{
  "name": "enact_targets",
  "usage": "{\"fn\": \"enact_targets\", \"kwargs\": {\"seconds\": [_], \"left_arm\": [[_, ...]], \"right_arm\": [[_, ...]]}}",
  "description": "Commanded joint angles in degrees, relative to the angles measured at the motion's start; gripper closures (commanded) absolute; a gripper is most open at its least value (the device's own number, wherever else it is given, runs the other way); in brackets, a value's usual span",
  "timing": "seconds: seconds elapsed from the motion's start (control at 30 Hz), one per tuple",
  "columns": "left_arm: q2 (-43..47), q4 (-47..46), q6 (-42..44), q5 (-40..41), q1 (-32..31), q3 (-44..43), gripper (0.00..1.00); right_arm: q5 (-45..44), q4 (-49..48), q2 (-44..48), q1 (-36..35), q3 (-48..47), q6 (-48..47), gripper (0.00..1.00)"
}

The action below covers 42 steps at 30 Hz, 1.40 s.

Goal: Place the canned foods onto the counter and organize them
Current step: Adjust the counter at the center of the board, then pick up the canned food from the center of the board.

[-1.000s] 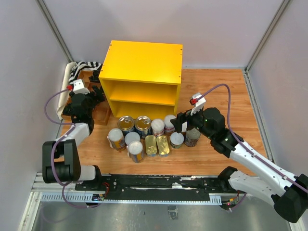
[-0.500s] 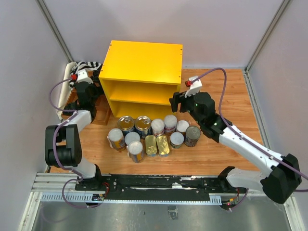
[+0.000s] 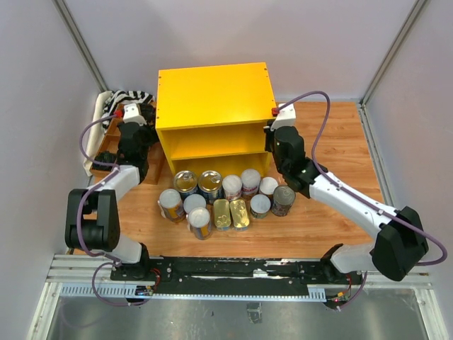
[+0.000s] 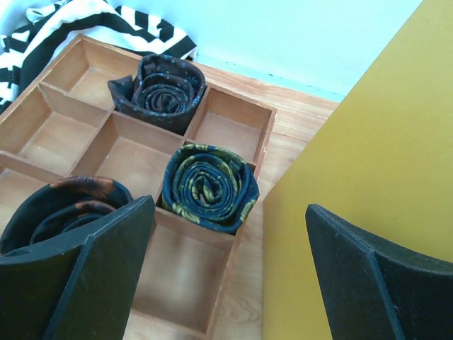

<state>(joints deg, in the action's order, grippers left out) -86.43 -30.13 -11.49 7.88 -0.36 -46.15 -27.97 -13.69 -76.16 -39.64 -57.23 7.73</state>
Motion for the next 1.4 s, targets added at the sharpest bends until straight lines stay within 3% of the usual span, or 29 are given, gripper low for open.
{"fn": "enact_targets", "kwargs": {"seconds": [0.0,0.2,0.23,0.27,0.4,0.5,0.7,0.83,0.9,1.0,1.1,1.17,1.37], "left_arm": [[5.7,-0.83,-0.14,0.36,-1.07,3.43,0.07],[8.78,-1.28,-0.4,-0.34,-1.13,7.64,0.07],[8.74,-1.0,-0.32,-0.18,-1.13,7.66,0.07],[8.78,-0.63,-0.25,0.07,-1.07,7.72,0.07],[10.99,-0.11,-0.54,0.22,1.51,9.45,0.05],[15.04,-0.94,-1.69,-3.36,6.53,12.82,0.03],[22.55,-8.5,-0.49,-9.91,13.27,24.31,0.0],[20.66,-14.88,-1.45,-11.06,14.42,29.97,0.0],[18.61,-20.84,-2.72,-12.43,14.47,32.71,0.0],[16.73,-28.09,-3.15,-13.22,14.42,35.14,0.0],[13.89,-33.22,-3.02,-13.6,14.36,37.71,0.0],[11.8,-41.83,-2.89,-14.8,14.28,40.94,0.0],[13.55,-42.02,1.37,-12.44,10.09,42.4,0.0]], "right_arm": [[4.93,-3.29,3.01,-1.5,1.09,-0.5,0.97],[5.38,-2.9,6.43,-1.44,3.96,0.22,0.97],[5.51,-2.78,6.77,-1.42,4.23,0.59,0.93],[5.48,-2.56,7.05,-1.4,4.49,0.84,0.85],[3.52,-0.02,9.12,-1.28,4.57,1.12,0.2],[3.5,3.08,12.19,-0.38,5.47,3.43,0.01],[6.9,8.42,19.11,0.18,9.2,7.95,0.01],[12.25,7.98,24.27,-0.53,15.04,8.96,0.01],[13.53,6.89,24.78,-5.13,16.2,5.51,0.01],[11.0,7.09,23.27,-14.17,15.21,0.45,0.02],[14.59,3.67,21.6,-20.25,15.54,-1.36,0.01],[19.35,1.1,19.4,-23.07,14.91,-2.04,0.01],[38.13,1.21,8.51,-26.87,6.6,-4.35,0.01]]}}
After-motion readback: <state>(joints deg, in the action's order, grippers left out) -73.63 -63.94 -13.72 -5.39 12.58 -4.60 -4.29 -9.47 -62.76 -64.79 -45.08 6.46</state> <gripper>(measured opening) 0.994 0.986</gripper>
